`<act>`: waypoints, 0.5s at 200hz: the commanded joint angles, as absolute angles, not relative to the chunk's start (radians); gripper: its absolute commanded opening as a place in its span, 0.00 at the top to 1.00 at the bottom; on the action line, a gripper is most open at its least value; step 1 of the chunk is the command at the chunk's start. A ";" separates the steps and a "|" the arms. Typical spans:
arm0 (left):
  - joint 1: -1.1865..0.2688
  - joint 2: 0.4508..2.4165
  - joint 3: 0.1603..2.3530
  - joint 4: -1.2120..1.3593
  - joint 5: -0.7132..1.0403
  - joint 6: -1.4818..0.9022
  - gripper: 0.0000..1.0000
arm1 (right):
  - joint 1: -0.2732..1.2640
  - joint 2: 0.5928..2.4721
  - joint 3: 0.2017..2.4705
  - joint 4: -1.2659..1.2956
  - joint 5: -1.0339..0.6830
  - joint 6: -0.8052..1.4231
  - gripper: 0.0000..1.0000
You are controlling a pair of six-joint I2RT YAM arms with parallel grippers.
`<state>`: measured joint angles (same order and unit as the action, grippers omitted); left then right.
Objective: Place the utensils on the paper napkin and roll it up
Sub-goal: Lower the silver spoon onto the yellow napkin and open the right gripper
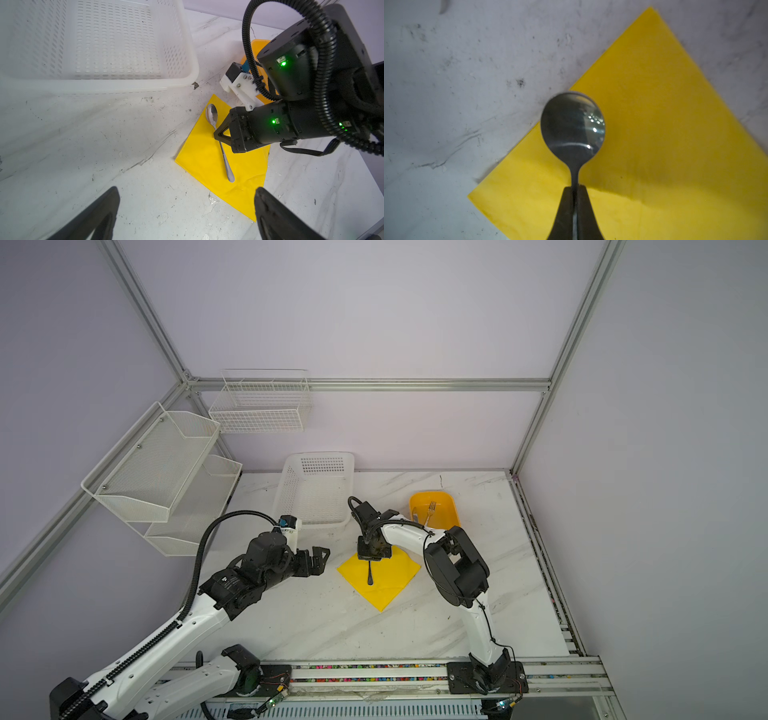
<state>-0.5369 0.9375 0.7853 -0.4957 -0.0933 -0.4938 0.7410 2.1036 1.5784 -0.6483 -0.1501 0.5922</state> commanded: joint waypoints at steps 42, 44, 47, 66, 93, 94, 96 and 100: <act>-0.529 0.917 0.753 -0.481 -0.102 -0.480 0.00 | 0.751 2.143 1.614 -0.712 -0.136 0.591 0.94; -0.529 0.918 0.753 -0.481 -0.103 -0.480 0.00 | 0.751 2.145 1.614 -0.713 -0.138 0.589 0.93; -0.529 0.917 0.753 -0.481 -0.102 -0.481 0.00 | 0.752 2.146 1.615 -0.715 -0.141 0.585 0.93; -0.529 0.918 0.755 -0.475 -0.098 -0.483 0.00 | 0.753 2.149 1.612 -0.709 -0.138 0.573 0.93; -0.529 0.922 0.754 -0.476 -0.095 -0.482 0.00 | 0.753 2.158 1.616 -0.706 -0.139 0.568 0.93; -0.529 0.922 0.754 -0.476 -0.096 -0.482 0.00 | 0.753 2.159 1.616 -0.707 -0.140 0.568 0.93; -0.529 0.922 0.755 -0.477 -0.096 -0.482 0.00 | 0.753 2.160 1.616 -0.707 -0.141 0.568 0.93; -0.529 0.922 0.754 -0.478 -0.097 -0.482 0.00 | 0.753 2.160 1.615 -0.704 -0.142 0.567 0.93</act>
<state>-0.5369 0.9375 0.7853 -0.4953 -0.0937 -0.4938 0.7444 2.1311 1.5955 -0.6777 -0.1467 0.5770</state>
